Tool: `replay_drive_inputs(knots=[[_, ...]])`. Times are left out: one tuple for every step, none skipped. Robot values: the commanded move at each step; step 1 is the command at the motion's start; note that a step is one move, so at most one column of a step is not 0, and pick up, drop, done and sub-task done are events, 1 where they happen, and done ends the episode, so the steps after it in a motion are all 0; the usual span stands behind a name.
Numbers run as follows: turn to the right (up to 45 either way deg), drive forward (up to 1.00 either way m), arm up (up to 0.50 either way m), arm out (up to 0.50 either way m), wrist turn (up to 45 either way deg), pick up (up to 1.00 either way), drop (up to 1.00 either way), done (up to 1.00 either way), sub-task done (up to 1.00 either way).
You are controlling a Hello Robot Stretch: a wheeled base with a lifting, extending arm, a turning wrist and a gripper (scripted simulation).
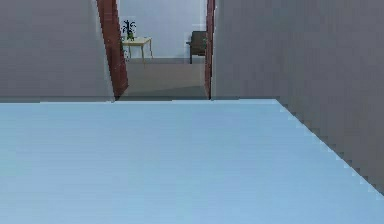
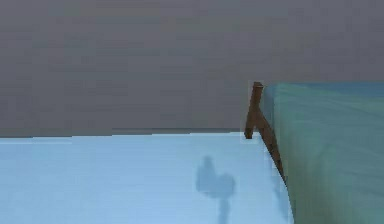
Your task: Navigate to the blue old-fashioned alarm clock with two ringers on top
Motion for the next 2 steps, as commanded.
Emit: replay_drive_inputs(knots=[[-45.0,0.0,0.0,0.0,0.0,0.0,0.0,0.0,0.0],[-42.0,0.0,0.0,0.0,0.0,0.0,0.0,0.0,0.0]])
